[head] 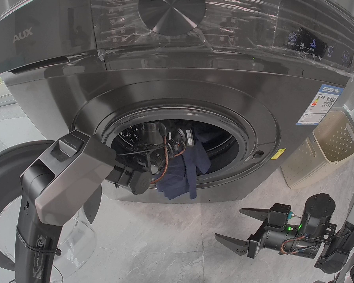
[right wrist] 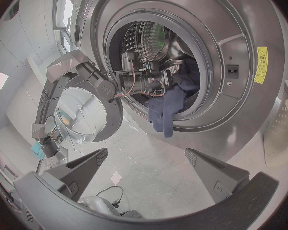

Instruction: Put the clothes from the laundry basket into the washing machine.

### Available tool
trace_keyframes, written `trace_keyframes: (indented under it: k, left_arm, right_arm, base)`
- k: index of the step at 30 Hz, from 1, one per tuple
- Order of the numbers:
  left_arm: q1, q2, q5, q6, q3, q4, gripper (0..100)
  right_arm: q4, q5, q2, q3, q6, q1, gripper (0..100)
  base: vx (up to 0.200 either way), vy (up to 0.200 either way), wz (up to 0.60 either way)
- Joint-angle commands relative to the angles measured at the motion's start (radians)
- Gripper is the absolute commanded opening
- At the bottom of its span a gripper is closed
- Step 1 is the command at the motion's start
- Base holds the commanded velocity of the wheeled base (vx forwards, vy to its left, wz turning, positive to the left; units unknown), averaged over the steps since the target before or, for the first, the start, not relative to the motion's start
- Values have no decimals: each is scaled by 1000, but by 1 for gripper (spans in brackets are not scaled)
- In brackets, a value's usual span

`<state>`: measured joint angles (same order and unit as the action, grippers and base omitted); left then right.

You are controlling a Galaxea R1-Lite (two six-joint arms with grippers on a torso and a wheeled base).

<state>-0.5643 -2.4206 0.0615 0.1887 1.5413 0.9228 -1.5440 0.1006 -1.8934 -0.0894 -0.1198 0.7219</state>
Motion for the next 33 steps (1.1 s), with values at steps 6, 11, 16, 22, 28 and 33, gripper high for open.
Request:
trace_keyframes:
  k: [6, 11, 16, 22, 28, 33]
  left_arm:
    - [29, -86, 69, 28, 186, 28, 0]
    - [26, -48, 67, 26, 125, 27, 100]
    - [3, 86, 35, 23, -95, -24, 100]
    - [-11, 141, -8, 17, -210, -79, 100]
    - [-6, 97, -8, 14, -219, -81, 100]
    - [-8, 60, -8, 3, -216, -87, 0]
  right_arm:
    - [-1, 1, -1, -3, 0, 1, 100]
    - [-1, 1, 0, -3, 0, 1, 100]
    - [-1, 1, 2, -3, 0, 1, 100]
    - [-1, 1, 0, -3, 0, 2, 100]
    - [-1, 1, 7, -3, 0, 2, 100]
    - [-1, 1, 7, -3, 0, 2, 100]
  base:
    - [0, 0, 0]
    - [0, 0, 0]
    - [0, 0, 0]
    - [0, 0, 0]
    - [0, 0, 0]
    - [0, 0, 0]
